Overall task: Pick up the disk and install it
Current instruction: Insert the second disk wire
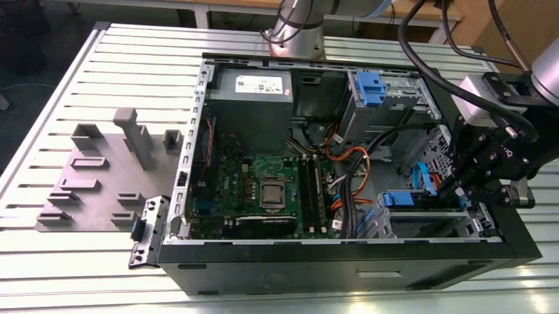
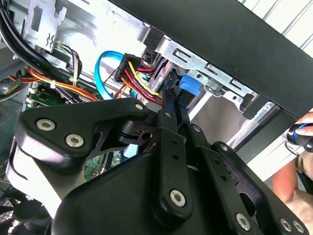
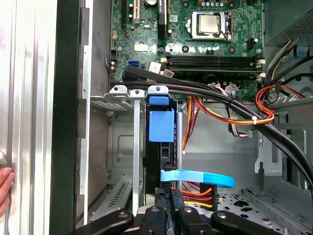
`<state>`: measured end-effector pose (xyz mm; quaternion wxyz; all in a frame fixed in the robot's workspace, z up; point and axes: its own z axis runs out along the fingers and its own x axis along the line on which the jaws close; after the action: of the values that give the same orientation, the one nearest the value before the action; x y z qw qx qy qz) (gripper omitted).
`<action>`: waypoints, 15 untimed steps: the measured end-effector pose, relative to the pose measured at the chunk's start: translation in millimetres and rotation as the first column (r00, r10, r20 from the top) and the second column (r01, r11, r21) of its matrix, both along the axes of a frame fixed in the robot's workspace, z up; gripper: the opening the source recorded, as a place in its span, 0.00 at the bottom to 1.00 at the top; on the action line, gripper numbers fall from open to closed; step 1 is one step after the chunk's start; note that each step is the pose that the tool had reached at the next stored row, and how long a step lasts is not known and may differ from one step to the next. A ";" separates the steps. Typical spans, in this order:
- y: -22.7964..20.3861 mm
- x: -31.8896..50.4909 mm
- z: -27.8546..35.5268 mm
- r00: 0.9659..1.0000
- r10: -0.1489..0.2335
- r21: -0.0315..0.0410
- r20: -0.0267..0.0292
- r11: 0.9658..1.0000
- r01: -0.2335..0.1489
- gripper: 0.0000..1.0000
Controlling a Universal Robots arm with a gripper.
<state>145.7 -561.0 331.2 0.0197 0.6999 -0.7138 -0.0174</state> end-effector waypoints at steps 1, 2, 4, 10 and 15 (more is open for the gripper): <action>0.0 0.0 -0.7 1.000 0.000 0.000 0.000 1.000 0.000 0.16; 0.0 0.0 -1.3 1.000 0.000 0.000 0.000 1.000 0.000 0.16; 0.0 0.0 -1.6 1.000 0.000 0.000 0.000 1.000 0.000 0.16; 0.0 0.0 -1.9 1.000 0.000 0.000 0.000 1.000 0.000 0.16; 0.0 0.0 -2.4 1.000 0.000 0.001 0.000 1.000 0.000 0.17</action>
<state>145.7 -561.0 328.8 0.0195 0.6999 -0.7137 -0.0176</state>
